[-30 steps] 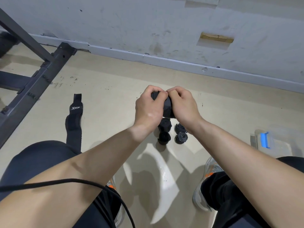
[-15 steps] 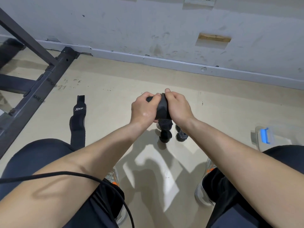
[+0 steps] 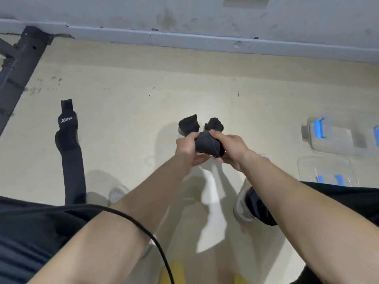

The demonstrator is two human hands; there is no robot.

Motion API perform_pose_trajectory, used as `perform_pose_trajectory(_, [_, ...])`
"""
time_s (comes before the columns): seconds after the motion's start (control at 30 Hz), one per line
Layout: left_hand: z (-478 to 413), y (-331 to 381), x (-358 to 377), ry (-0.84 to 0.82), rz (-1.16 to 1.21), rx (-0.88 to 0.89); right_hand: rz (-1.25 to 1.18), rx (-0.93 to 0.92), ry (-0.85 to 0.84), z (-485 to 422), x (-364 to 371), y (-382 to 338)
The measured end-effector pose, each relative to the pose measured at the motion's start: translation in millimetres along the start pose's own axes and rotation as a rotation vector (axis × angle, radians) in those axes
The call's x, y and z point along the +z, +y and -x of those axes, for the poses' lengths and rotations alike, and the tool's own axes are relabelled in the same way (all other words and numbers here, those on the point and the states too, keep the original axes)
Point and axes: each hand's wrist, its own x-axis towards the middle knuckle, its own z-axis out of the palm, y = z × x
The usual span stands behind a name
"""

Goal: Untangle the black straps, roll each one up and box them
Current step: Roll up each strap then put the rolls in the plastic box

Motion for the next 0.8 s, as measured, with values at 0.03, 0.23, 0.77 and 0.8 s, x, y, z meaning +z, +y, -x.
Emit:
perform_pose_trajectory(0.03, [-13.3, -14.8, 3.2, 0.018, 0.008, -0.009, -0.016, 0.05, 0.035, -9.3, -4.0, 12.4])
perform_pose_trajectory(0.23, [-78.7, -81.2, 19.2, 0.056, -0.177, -0.076, 0.092, 0.291, 0.125, -64.6, -11.1, 66.3])
perform_pose_trajectory(0.77, [-144.1, -106.0, 16.8, 0.04, -0.334, -0.165, 0.151, 0.384, 0.209, -127.7, -4.1, 103.9])
perform_pose_trajectory(0.8, [-139.6, -103.5, 15.7, 0.029, -0.34, -0.155, 0.143, 0.392, 0.22, -124.7, -3.9, 103.7])
